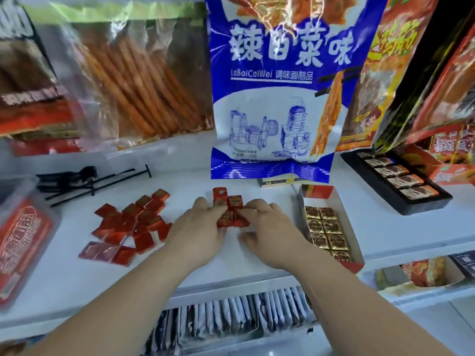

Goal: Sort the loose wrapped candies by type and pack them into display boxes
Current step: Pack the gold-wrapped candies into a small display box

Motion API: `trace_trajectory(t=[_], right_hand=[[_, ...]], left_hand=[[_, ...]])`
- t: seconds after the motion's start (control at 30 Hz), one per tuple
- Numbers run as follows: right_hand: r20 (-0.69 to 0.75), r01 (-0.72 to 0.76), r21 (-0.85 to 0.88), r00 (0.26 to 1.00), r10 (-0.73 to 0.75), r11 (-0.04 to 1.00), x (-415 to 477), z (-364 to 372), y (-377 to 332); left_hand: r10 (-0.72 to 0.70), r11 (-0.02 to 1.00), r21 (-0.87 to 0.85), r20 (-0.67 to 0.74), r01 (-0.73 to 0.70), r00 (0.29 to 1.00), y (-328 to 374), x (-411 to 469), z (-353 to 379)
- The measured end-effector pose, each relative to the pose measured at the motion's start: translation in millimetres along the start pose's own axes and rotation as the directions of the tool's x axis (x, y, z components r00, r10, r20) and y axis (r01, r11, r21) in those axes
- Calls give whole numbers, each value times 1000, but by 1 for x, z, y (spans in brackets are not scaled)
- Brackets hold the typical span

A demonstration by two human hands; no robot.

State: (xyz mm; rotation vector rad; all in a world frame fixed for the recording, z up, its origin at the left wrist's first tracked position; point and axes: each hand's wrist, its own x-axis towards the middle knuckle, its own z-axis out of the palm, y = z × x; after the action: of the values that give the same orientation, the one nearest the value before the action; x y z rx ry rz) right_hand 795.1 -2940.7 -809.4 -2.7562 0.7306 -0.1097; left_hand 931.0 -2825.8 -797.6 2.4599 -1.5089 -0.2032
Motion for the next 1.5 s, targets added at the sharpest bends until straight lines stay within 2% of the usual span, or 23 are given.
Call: trace_trajectory(t=[0.1, 0.3, 0.53, 0.73, 0.87, 1.0, 1.13, 1.3, 1.43, 1.5], right_hand=[[-5, 1, 65, 1000, -1, 998, -1, 1, 5], [-40, 82, 74, 996, -80, 994, -6, -3, 10], [-45, 46, 137, 998, -40, 990, -18, -15, 4], [6, 37, 92, 999, -37, 995, -25, -24, 8], [9, 66, 39, 998, -67, 997, -28, -24, 7], [2, 87, 20, 996, -87, 996, -27, -22, 5], [-45, 89, 30, 995, -88, 996, -33, -32, 12], [-166, 0, 107, 986, 18, 994, -53, -64, 43], [-236, -158, 246, 947, 217, 956, -73, -82, 81], [-256, -214, 305, 920, 296, 928, -80, -87, 99]], left_hand=[[11, 1000, -24, 4, -11, 1000, -5, 5, -3], [79, 996, -49, 14, -78, 997, -10, 6, -6], [127, 990, -67, -5, -127, 992, -1, 1, -8], [207, 970, -154, 116, -189, 971, -1, -9, -11], [136, 982, -148, 123, -117, 983, -6, -15, -14], [112, 989, -115, 206, -90, 972, -6, -13, -18], [98, 985, -160, 260, -57, 961, 1, -8, -26], [75, 951, -309, 192, -12, 979, 24, -1, -33], [27, 813, -574, 209, 100, 978, 43, 0, -23], [28, 772, -628, 193, 102, 981, 55, 1, -19]])
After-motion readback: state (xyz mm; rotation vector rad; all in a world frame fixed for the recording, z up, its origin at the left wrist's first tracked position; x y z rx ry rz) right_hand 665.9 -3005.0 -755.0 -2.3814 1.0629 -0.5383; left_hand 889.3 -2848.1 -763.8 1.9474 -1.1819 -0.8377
